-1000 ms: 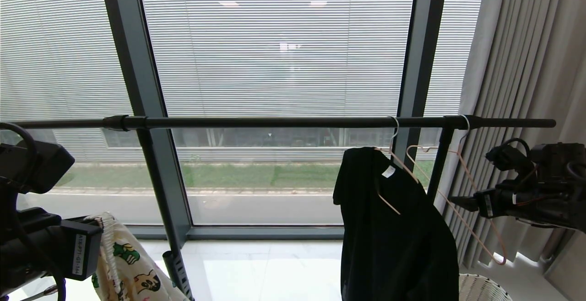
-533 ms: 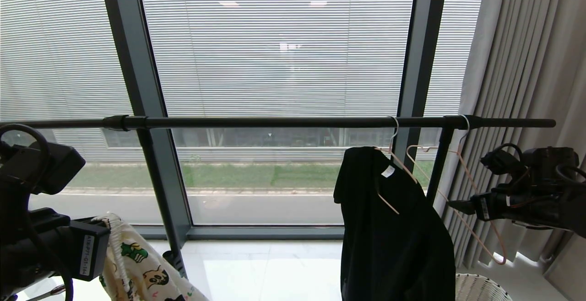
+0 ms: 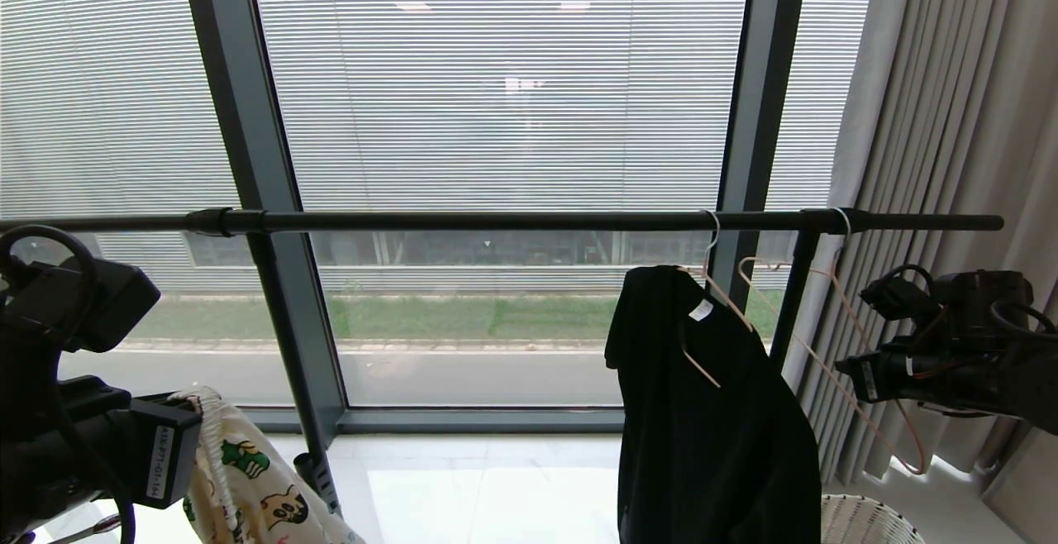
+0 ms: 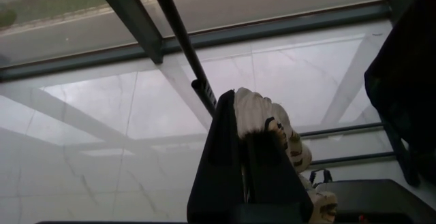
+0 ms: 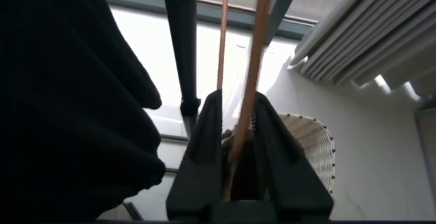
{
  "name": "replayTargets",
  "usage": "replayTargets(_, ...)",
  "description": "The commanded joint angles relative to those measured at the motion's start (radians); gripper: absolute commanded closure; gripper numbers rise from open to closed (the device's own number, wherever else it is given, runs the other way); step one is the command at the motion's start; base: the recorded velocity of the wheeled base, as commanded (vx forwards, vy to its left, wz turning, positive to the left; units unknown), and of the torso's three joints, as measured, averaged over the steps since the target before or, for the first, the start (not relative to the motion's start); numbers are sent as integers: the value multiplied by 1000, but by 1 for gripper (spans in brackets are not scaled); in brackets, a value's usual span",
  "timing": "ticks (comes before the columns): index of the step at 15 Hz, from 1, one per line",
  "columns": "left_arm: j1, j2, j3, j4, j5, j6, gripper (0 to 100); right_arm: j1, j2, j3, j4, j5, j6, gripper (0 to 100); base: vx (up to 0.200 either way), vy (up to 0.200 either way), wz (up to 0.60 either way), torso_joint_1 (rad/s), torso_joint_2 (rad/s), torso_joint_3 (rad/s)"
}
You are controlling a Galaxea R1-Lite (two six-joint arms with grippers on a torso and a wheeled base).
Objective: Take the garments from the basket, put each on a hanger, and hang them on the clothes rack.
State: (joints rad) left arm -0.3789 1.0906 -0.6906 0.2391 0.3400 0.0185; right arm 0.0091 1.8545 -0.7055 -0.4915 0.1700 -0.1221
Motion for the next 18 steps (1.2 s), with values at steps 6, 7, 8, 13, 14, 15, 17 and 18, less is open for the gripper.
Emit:
replayTargets(6, 0, 8, 0, 0, 1, 4, 100, 0, -8, 9, -39, -1, 35, 100, 0, 0, 0, 0, 0, 0)
replayTargets(7, 0, 8, 0, 0, 1, 4, 100, 0, -9, 15, -59, -1, 45, 100, 0, 0, 0, 0, 0, 0)
replayTargets(8, 0, 8, 0, 0, 1, 4, 100, 0, -15, 18, -82, -1, 53, 100, 0, 0, 0, 0, 0, 0)
replayTargets(13, 0, 6, 0, 0, 1, 8, 100, -3, -74, 103, -165, -6, 65, 100, 0, 0, 0, 0, 0, 0)
replayTargets(14, 0, 6, -1, -1, 1, 8, 100, -3, -77, 120, -199, -6, 75, 100, 0, 0, 0, 0, 0, 0)
replayTargets(15, 0, 5, -1, -1, 1, 8, 100, -3, -87, 164, -256, -17, 87, 100, 0, 0, 0, 0, 0, 0)
replayTargets(17, 0, 5, -1, -1, 1, 9, 100, -3, -121, 205, -269, -52, 98, 100, 0, 0, 0, 0, 0, 0)
replayTargets(18, 0, 5, -1, -1, 1, 9, 100, -3, -139, 215, -269, -55, 113, 100, 0, 0, 0, 0, 0, 0)
